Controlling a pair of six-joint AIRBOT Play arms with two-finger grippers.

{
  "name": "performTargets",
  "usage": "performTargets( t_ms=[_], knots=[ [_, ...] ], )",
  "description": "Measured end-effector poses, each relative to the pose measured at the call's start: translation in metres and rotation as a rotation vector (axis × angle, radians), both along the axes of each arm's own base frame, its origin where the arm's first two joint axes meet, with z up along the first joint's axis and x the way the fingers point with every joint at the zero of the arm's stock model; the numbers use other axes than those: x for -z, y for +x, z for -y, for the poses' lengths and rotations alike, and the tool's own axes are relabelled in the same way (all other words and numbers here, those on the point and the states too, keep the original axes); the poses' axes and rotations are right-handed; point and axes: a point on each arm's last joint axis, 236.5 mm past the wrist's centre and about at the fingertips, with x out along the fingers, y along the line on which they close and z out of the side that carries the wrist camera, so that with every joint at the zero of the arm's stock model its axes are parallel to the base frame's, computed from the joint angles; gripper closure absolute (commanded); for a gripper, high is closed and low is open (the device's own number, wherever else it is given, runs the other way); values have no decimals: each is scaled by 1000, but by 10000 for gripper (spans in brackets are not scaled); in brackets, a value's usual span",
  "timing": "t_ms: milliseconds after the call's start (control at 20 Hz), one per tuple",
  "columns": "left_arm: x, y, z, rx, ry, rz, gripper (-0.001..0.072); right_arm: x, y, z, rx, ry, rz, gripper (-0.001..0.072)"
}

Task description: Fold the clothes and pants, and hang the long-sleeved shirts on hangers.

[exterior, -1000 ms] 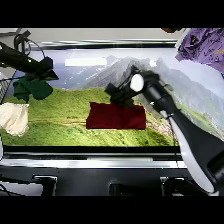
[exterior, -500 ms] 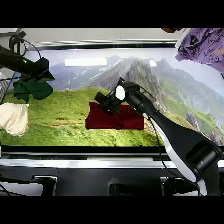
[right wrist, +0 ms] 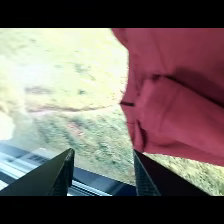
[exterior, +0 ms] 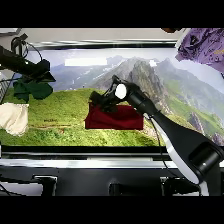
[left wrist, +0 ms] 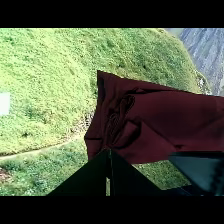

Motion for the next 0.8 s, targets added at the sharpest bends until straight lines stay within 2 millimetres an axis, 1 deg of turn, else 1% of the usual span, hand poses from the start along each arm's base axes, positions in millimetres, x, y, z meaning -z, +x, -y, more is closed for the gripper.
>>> performTargets(
  t_ms=[100,150,200,250,300,350,400,450,500,550,600,650,700,750,800],
  knots=[
    [0,0,0,0,0,0,691,-26,12,17,19,29,49,276],
    [0,0,0,0,0,0,691,-39,19,31,31,35,71,276],
    [0,0,0,0,0,0,691,-53,28,51,50,38,96,276],
    [0,0,0,0,0,0,691,-64,36,74,69,32,119,275],
    [0,0,0,0,0,0,691,-74,45,103,87,17,143,271],
    [0,0,0,0,0,1,691,-80,53,132,105,-3,160,252],
    [0,0,0,0,0,1,691,-83,59,167,126,-31,167,235],
    [0,0,0,-1,0,1,691,-81,65,202,150,-62,169,235],
    [0,0,0,-1,0,1,691,-75,68,240,178,-93,158,234],
    [0,0,0,-1,0,1,691,-63,68,275,205,-117,133,234],
    [0,0,0,-1,0,1,691,-49,64,303,227,-119,102,234],
    [0,0,0,0,-1,1,691,-31,56,325,239,-106,60,234],
    [0,0,0,-1,0,1,691,-13,47,338,243,-81,22,233],
    [0,0,0,-1,0,1,691,6,37,345,240,-44,-14,230],
    [0,0,0,-1,0,1,691,24,27,347,229,-10,-47,229]
  ],
)
